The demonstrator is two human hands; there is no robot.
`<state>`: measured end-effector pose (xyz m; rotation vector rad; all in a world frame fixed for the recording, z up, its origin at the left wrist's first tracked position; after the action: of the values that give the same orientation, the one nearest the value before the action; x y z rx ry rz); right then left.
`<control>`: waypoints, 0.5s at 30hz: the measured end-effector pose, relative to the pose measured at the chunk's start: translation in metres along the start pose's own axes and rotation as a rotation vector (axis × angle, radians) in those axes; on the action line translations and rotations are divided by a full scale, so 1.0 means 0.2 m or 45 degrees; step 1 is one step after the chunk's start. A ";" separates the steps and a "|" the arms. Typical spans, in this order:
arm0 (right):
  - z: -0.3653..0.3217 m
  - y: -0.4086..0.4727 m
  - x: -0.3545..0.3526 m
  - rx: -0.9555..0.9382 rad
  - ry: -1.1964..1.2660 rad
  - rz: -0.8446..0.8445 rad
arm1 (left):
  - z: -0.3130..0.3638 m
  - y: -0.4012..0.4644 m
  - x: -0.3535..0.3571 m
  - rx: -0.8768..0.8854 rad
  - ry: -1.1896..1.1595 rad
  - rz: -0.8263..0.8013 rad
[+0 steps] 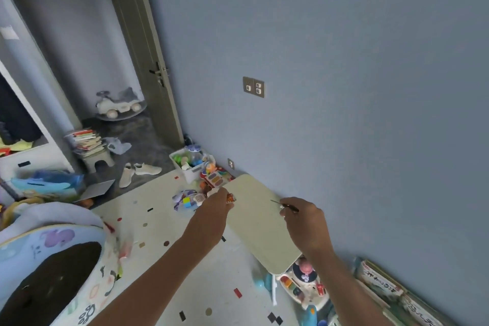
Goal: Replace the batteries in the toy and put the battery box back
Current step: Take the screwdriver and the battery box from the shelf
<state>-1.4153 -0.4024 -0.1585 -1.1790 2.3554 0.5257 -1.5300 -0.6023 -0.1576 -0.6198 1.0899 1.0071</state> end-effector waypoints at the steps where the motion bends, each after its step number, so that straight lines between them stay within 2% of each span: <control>1: 0.03 0.10 0.05 0.024 -0.004 0.004 | -0.03 0.12 0.04 0.008 -0.011 -0.024; 9: 0.26 0.71 0.41 0.253 -0.056 0.092 | -0.18 0.89 0.32 0.152 -0.127 -0.108; 15: 0.55 0.99 0.74 0.472 -0.071 0.246 | -0.32 1.43 0.75 0.327 -0.181 -0.271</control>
<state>-1.6319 -0.3297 -0.3042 -0.7663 2.3972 0.1665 -1.7957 -0.4771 -0.3054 -0.4380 0.9849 0.7023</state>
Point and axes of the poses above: each hand's wrist, its own y-axis towards the middle knuckle, its own x-axis out of the palm, z = x × y, the point moved 9 cm from there along y, towards the middle knuckle, and after that the axes turned 2 degrees about z, right-handed, at the moved point
